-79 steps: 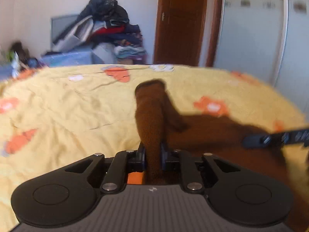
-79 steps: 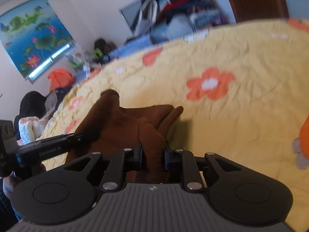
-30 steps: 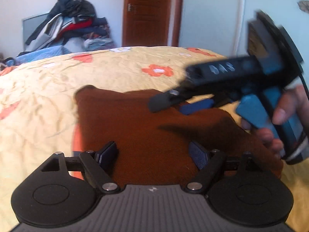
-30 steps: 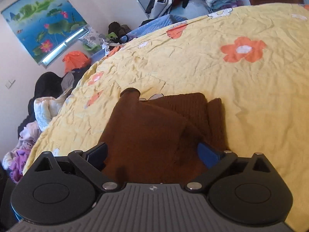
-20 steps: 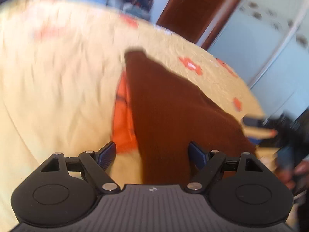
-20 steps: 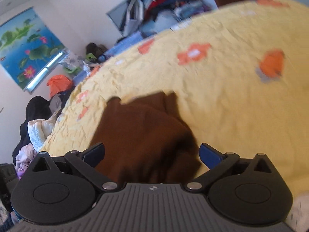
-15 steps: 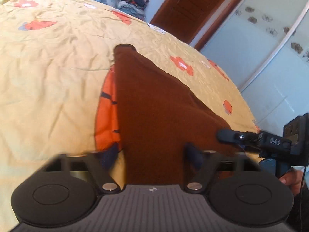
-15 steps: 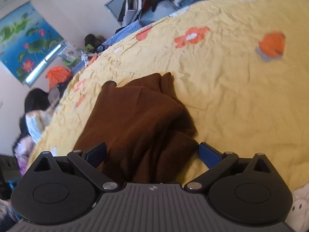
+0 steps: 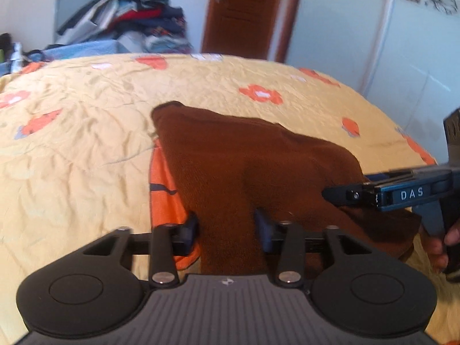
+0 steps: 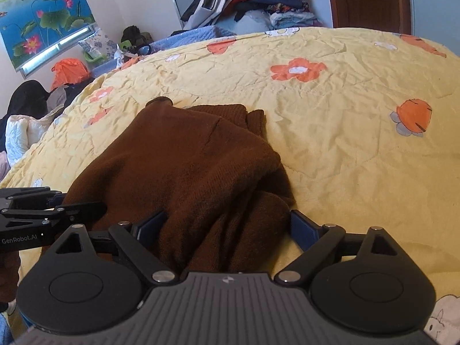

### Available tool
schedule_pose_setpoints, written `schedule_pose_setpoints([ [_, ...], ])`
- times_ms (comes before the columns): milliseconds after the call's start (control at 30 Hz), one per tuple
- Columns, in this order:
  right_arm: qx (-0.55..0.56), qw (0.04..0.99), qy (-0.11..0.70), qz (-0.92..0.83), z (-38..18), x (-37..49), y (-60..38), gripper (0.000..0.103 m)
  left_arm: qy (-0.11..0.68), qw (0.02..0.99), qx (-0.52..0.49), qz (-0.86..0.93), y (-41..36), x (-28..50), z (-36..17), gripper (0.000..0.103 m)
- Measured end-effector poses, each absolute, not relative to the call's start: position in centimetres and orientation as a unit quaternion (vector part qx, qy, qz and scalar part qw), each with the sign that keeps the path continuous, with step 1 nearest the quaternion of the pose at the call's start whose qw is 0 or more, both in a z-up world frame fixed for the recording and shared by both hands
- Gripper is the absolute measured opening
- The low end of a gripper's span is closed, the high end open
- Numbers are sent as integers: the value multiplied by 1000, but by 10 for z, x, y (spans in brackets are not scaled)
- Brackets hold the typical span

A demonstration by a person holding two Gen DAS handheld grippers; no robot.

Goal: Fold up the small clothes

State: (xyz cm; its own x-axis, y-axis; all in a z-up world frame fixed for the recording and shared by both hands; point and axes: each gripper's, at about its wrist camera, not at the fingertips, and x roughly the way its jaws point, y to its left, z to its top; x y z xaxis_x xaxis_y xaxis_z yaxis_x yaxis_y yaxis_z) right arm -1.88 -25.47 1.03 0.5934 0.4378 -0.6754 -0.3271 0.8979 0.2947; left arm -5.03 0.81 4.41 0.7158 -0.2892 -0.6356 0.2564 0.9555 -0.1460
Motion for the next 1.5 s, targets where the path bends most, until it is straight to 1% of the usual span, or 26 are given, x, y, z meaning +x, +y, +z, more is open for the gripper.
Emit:
schedule_pose_setpoints([
  [33, 70, 891, 394, 212, 10, -20, -254, 94, 343, 930, -20, -130, 8, -55, 44, 81],
  [67, 70, 892, 393, 210, 10, -21, -254, 95, 340, 934, -16, -111, 10, -60, 46, 88],
  [100, 71, 893, 394, 207, 11, -22, -255, 98, 338, 936, -15, -101, 12, -65, 46, 92],
  [133, 74, 892, 397, 203, 11, -22, -256, 102, 338, 936, -16, -98, 14, -71, 47, 92],
  [233, 114, 888, 406, 184, 15, -26, -269, 102, 341, 937, -3, -74, 16, -84, 49, 92],
  [367, 151, 892, 389, 174, 24, -46, -286, 103, 341, 938, 22, -54, 8, -89, 48, 92],
  [533, 115, 896, 382, 194, 37, -53, -272, 103, 348, 936, 26, -52, 0, -83, 47, 92],
  [633, 87, 894, 393, 196, 39, -51, -260, 103, 350, 935, 21, -52, 1, -83, 46, 92],
  [900, 87, 882, 421, 195, 25, -58, -256, 103, 353, 934, 9, -54, 4, -84, 44, 92],
  [1100, 88, 883, 421, 188, 23, -66, -259, 103, 353, 934, 8, -54, 4, -88, 47, 92],
  [1267, 76, 888, 418, 177, 20, -82, -264, 103, 342, 937, 3, -74, 1, -120, 50, 92],
  [1433, 74, 895, 405, 169, 16, -112, -270, 103, 363, 928, -8, -83, -7, -151, 30, 92],
  [1500, 78, 897, 401, 168, 17, -123, -271, 103, 354, 932, 2, -78, -11, -157, 26, 92],
])
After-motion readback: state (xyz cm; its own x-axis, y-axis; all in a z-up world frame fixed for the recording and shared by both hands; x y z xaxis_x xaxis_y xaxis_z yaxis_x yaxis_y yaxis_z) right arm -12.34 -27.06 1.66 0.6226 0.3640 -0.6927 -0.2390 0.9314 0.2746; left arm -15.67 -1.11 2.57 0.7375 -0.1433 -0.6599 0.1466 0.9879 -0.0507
